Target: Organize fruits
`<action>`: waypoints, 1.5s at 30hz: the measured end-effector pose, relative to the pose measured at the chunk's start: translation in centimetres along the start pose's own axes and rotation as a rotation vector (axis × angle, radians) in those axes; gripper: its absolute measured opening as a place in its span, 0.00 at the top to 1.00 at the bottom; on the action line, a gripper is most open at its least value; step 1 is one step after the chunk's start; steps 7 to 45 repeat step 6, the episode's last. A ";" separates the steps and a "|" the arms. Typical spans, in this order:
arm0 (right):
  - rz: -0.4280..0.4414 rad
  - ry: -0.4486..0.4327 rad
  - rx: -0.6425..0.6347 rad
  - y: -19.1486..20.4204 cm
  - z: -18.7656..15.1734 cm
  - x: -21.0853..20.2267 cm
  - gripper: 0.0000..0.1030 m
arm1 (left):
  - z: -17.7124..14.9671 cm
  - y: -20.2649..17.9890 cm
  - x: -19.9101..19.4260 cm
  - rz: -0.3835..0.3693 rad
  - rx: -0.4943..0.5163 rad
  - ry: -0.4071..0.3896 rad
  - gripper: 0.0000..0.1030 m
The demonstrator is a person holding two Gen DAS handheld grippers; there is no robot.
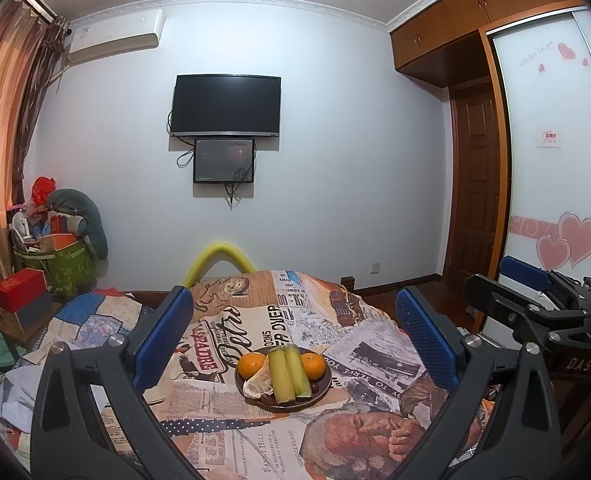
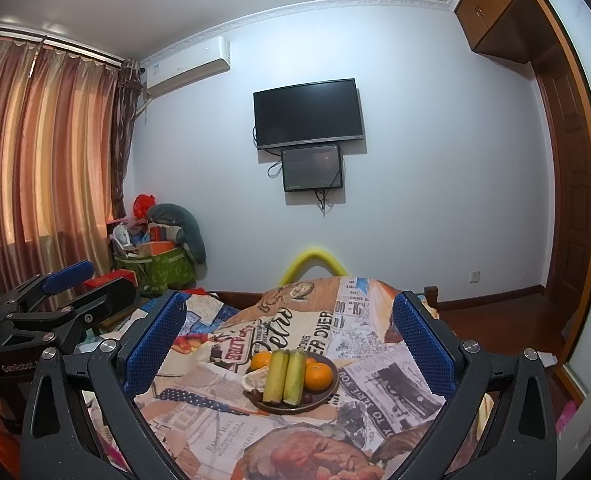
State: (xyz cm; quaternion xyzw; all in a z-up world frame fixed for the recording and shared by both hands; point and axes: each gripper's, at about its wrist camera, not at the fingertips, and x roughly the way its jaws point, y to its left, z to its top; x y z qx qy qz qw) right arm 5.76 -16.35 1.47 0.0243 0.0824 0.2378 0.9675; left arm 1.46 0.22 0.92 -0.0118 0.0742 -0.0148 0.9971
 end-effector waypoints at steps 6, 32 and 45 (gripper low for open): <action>-0.005 0.016 0.005 -0.4 -0.3 0.5 0.00 | -0.3 0.4 0.8 -0.006 -0.011 0.015 0.00; -0.005 0.016 0.005 -0.4 -0.3 0.5 0.00 | -0.3 0.4 0.8 -0.006 -0.011 0.015 0.00; -0.005 0.016 0.005 -0.4 -0.3 0.5 0.00 | -0.3 0.4 0.8 -0.006 -0.011 0.015 0.00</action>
